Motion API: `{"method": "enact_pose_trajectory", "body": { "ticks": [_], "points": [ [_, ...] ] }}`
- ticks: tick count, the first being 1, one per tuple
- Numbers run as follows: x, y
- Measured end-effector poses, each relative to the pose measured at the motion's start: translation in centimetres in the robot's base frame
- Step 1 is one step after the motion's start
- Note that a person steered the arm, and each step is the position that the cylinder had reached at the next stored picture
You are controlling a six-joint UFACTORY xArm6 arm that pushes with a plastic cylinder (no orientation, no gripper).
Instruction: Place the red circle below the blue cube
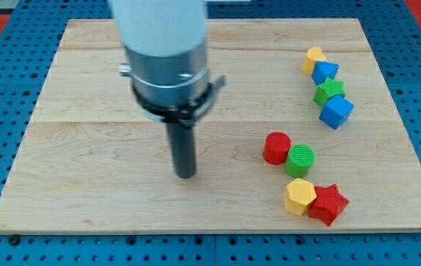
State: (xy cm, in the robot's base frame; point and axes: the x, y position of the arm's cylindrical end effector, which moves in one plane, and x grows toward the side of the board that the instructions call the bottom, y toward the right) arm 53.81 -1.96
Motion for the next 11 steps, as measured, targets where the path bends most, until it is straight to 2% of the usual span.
{"method": "enact_pose_trajectory", "body": {
  "ticks": [1, 2, 4, 6, 8, 10, 11],
  "points": [
    [0.0, 7.3],
    [-0.2, 10.5],
    [-3.7, 10.0],
    [-6.9, 6.0],
    [-7.0, 12.9],
    [-6.8, 16.6],
    [-6.7, 15.7]
  ]
}}
